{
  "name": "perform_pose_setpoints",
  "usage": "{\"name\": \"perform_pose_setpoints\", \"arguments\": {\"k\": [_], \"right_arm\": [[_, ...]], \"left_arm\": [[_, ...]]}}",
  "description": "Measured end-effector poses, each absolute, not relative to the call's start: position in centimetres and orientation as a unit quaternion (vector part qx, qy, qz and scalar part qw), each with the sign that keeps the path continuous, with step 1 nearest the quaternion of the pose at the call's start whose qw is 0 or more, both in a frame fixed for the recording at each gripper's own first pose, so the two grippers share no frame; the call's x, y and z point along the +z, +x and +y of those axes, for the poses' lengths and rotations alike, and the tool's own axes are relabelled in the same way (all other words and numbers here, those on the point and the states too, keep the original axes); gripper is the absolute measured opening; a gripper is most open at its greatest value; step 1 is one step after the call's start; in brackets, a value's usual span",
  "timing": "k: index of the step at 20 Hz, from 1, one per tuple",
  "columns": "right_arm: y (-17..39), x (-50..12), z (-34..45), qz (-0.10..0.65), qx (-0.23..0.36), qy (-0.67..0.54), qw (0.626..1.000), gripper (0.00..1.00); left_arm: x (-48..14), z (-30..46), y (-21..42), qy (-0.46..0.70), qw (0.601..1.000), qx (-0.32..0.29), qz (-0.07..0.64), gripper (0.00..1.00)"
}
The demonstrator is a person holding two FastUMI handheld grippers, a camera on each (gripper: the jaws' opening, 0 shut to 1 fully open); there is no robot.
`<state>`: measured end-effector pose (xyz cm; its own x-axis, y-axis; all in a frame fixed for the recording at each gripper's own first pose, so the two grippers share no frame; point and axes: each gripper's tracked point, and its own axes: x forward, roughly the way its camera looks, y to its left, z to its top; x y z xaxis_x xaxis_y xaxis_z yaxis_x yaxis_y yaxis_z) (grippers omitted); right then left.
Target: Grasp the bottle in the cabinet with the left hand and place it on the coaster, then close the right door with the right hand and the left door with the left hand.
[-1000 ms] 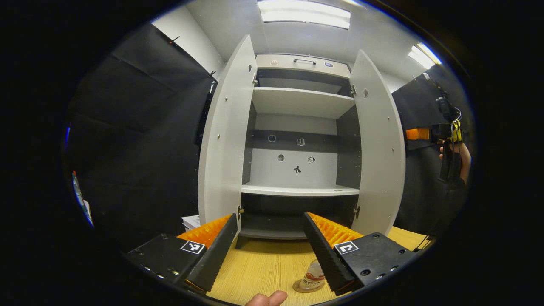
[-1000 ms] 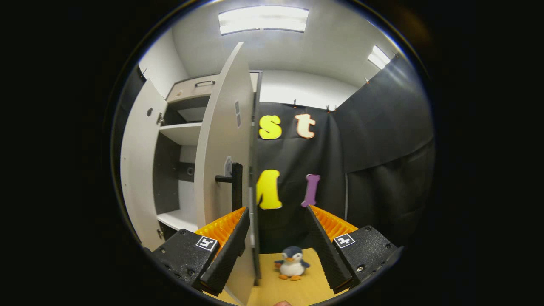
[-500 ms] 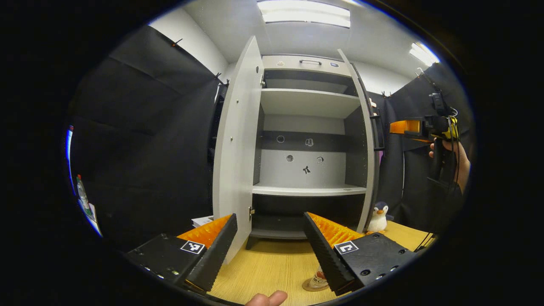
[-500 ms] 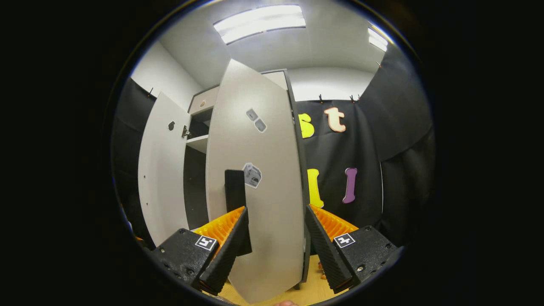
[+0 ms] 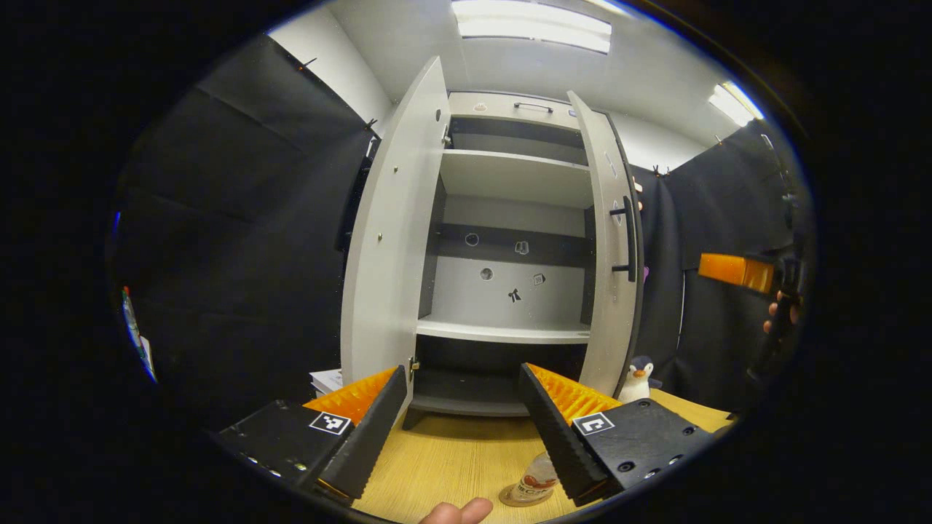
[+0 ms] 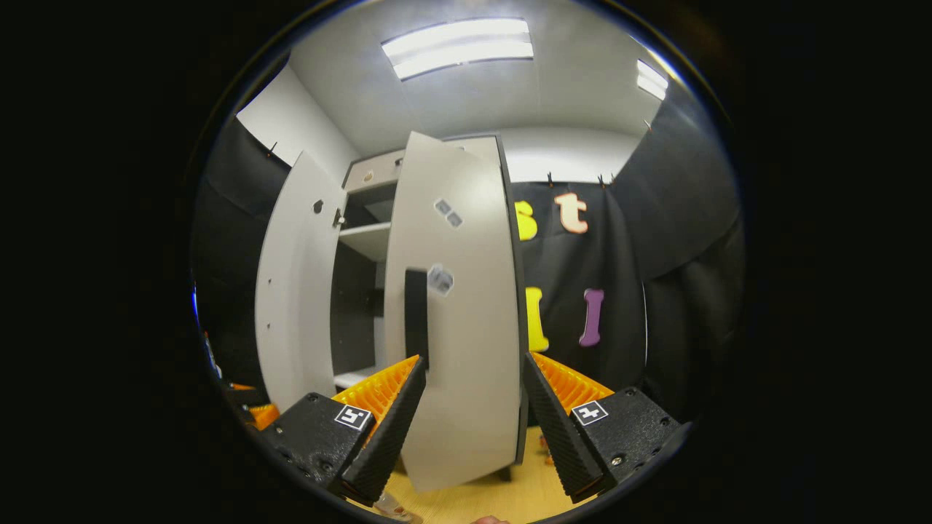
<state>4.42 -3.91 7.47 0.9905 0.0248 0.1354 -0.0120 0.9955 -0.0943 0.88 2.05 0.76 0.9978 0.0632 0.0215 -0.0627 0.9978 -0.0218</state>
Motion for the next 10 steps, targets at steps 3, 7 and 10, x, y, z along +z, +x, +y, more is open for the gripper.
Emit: {"name": "perform_pose_setpoints", "arguments": {"k": [3,7,10], "right_arm": [[3.6,4.0,-4.7,-0.018,0.001,-0.047,0.999,0.82],[2.8,1.6,-4.7,0.000,-0.001,-0.019,1.000,0.82],[2.5,1.0,-4.1,0.004,0.013,0.000,1.000,0.82]], "left_arm": [[1.1,1.8,1.0,-0.001,1.000,0.024,-0.013,0.99],[1.7,3.3,0.3,0.000,0.999,0.049,-0.019,0.95],[4.6,7.4,-0.7,-0.001,0.993,0.108,-0.055,0.95]]}}
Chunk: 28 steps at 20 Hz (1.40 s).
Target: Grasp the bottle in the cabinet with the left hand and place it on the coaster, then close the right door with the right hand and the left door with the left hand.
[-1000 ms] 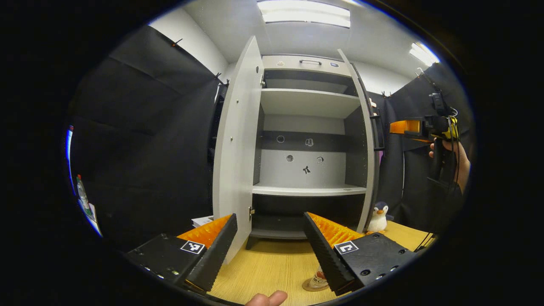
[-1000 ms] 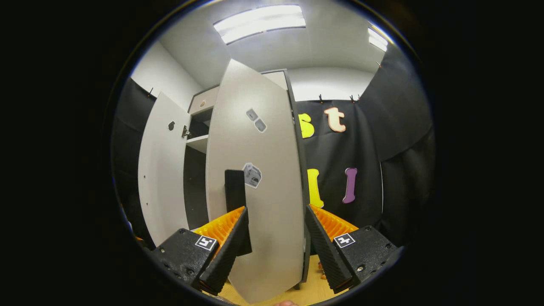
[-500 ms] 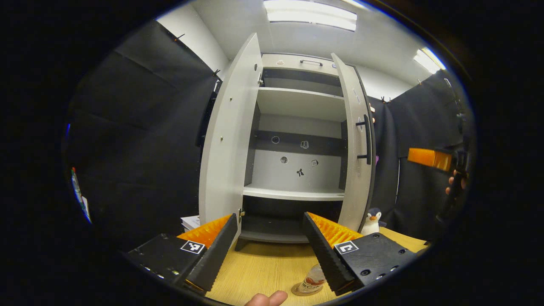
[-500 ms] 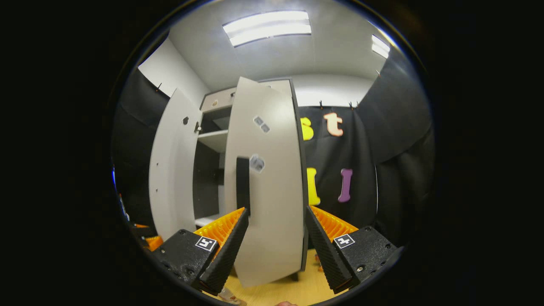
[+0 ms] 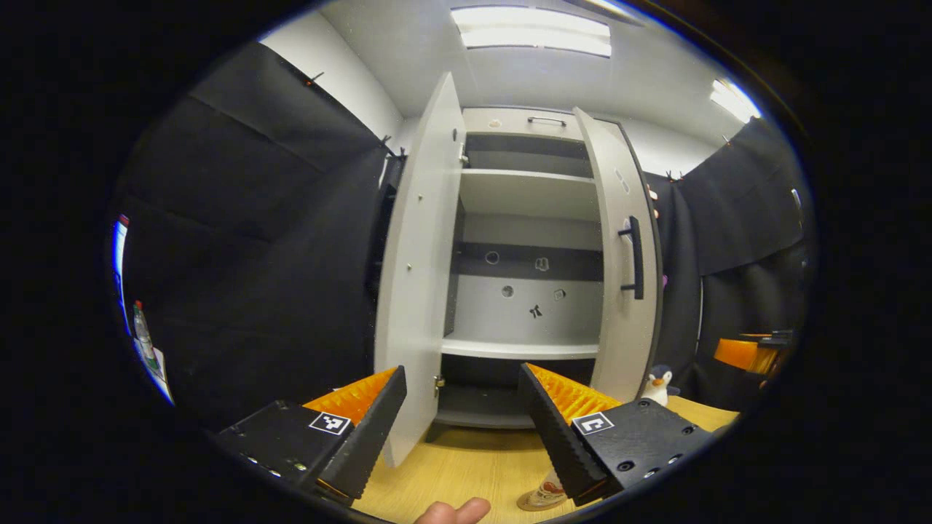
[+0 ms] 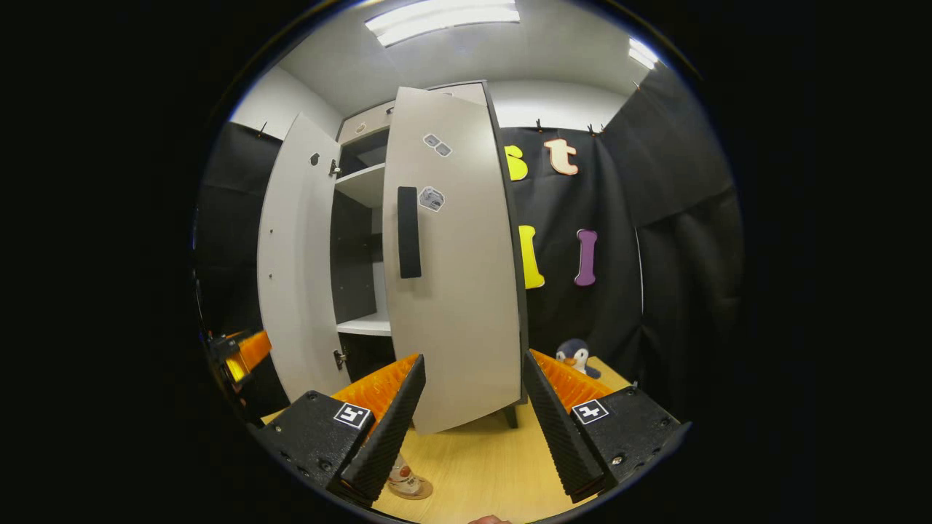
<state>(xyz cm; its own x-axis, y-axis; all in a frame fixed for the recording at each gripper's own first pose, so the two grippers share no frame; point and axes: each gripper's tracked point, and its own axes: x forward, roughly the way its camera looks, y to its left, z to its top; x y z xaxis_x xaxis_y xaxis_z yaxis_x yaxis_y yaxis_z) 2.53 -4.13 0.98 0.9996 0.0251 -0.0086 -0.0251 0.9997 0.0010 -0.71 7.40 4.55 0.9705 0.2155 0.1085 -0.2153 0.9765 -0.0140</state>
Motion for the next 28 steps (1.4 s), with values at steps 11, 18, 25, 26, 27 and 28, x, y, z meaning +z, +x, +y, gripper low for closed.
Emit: {"name": "perform_pose_setpoints", "arguments": {"k": [11,18,25,26,27,28], "right_arm": [[2.4,0.8,-5.4,0.016,0.007,0.002,1.000,0.82],[1.8,1.2,-7.4,0.012,-0.016,0.006,1.000,0.82],[1.2,0.9,-8.8,0.014,-0.031,0.016,0.999,0.82],[1.2,0.9,-8.9,0.015,-0.032,0.016,0.999,0.82],[1.1,0.9,-8.8,0.015,-0.031,0.015,0.999,0.82],[1.1,1.0,-8.7,0.014,-0.030,0.015,0.999,0.82]], "left_arm": [[4.9,26.8,-0.5,-0.068,0.926,0.367,-0.060,0.95],[3.4,24.9,5.0,-0.029,0.950,0.311,-0.019,0.95],[3.2,22.0,6.0,-0.017,0.959,0.281,-0.037,0.92],[2.7,21.1,6.7,-0.040,0.964,0.260,-0.031,0.92],[2.2,20.2,7.3,-0.055,0.969,0.241,-0.025,0.93],[2.2,18.4,7.7,-0.057,0.973,0.222,-0.023,0.93]]}}
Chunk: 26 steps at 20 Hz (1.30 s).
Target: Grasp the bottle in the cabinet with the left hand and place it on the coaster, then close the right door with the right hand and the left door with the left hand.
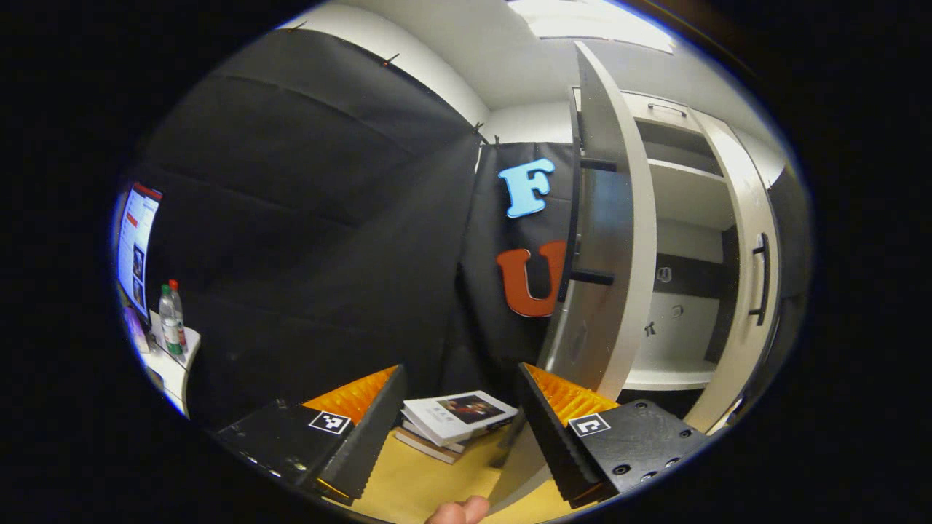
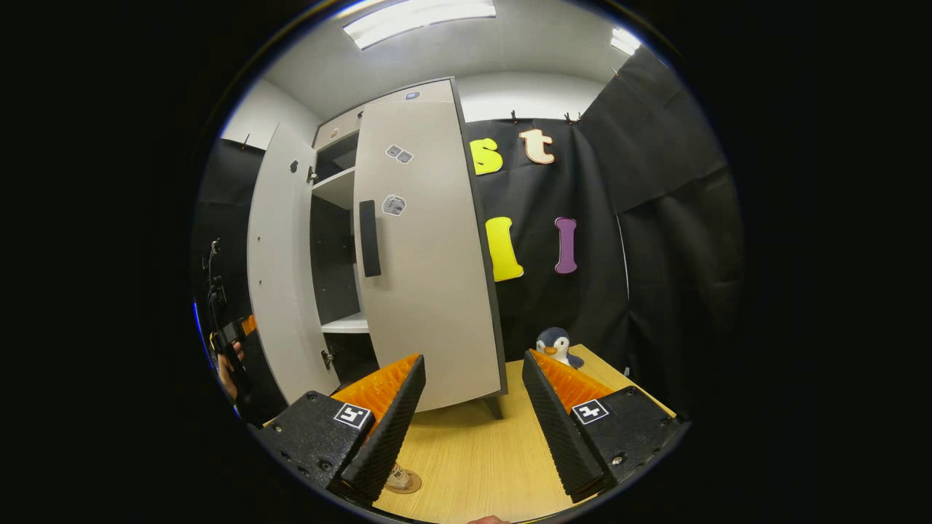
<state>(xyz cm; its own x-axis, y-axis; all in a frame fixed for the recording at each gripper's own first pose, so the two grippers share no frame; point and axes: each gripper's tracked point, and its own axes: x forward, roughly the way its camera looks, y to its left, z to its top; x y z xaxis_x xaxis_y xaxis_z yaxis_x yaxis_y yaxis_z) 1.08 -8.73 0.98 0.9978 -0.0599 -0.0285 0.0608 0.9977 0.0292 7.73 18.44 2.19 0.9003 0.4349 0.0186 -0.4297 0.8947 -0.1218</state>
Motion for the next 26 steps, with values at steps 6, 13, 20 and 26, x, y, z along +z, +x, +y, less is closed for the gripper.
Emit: {"name": "perform_pose_setpoints", "arguments": {"k": [6,13,20,26], "right_arm": [[0.5,1.7,-9.1,0.010,-0.045,0.008,0.999,0.83],[-0.4,1.4,-9.6,0.015,-0.079,0.028,0.996,0.82],[-0.3,-0.2,-7.1,0.039,-0.043,0.029,0.998,0.83],[0.2,0.5,-4.5,0.027,-0.015,0.008,1.000,0.82]], "left_arm": [[4.0,8.7,9.5,-0.051,0.994,0.093,-0.039,0.95],[4.6,5.3,8.0,-0.064,0.997,0.037,-0.035,0.99],[-1.2,2.9,3.3,-0.031,0.999,0.007,0.041,0.99],[-3.2,2.6,1.1,-0.039,0.998,0.017,0.056,0.94]]}}
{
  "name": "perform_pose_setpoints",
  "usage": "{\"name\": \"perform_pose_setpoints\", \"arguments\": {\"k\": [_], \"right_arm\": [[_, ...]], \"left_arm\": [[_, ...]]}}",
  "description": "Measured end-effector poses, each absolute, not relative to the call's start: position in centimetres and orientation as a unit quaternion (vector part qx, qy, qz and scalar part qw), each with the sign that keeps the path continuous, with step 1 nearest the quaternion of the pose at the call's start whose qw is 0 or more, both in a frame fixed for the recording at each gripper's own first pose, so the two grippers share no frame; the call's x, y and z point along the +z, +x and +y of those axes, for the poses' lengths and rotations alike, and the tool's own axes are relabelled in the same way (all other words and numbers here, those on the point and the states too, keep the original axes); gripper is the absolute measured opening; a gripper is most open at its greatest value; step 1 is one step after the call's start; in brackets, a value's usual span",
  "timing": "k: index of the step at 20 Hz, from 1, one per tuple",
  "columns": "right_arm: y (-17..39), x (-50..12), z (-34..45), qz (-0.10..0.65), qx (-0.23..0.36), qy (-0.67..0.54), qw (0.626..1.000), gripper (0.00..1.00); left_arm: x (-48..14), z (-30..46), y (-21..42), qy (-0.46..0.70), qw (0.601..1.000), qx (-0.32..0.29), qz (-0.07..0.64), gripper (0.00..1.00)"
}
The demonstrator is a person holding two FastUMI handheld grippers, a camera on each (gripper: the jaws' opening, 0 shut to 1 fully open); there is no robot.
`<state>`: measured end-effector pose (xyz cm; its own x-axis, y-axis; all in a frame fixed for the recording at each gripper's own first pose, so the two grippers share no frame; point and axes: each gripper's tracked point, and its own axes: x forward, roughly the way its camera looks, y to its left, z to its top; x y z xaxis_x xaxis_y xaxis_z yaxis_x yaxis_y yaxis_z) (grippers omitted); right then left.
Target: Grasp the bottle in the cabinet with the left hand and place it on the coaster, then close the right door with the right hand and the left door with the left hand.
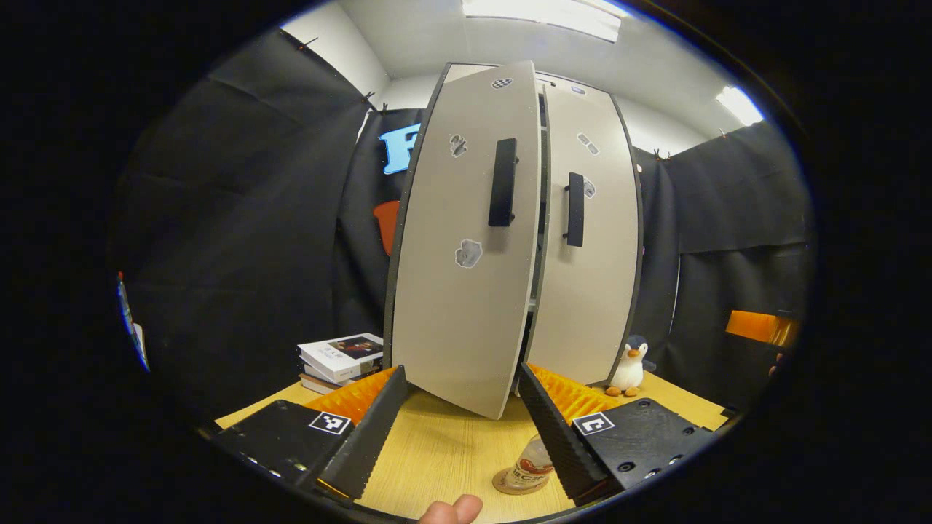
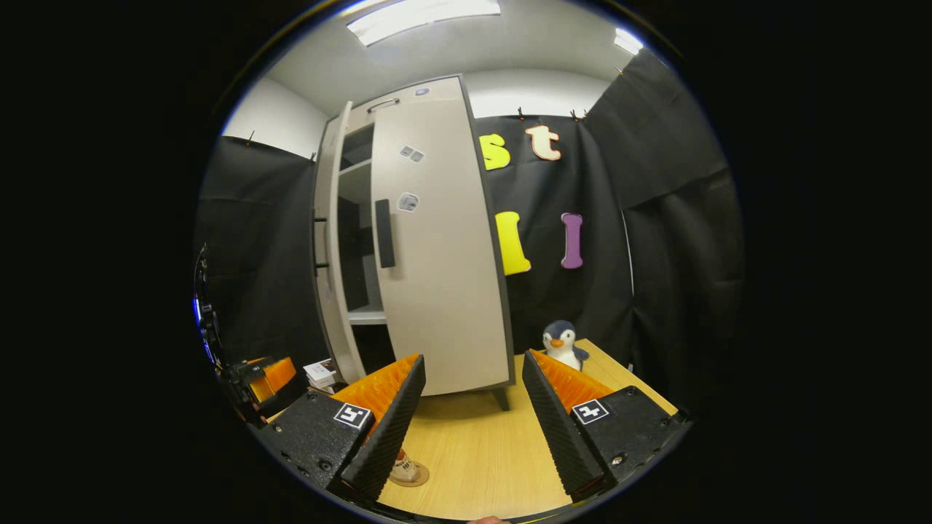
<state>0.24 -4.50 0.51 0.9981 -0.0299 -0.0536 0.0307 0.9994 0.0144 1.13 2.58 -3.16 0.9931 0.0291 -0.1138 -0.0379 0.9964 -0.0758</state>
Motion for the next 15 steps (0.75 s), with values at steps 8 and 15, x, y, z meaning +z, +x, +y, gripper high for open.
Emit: {"name": "perform_pose_setpoints", "arguments": {"k": [8,15], "right_arm": [[0.5,0.7,-3.9,0.025,-0.020,-0.009,0.999,0.82],[0.8,0.3,-4.0,0.031,-0.023,-0.005,0.999,0.83]], "left_arm": [[-4.1,3.9,0.4,-0.027,0.997,0.035,0.066,0.95],[-4.5,3.5,0.5,-0.033,0.996,0.029,0.073,0.95]]}}
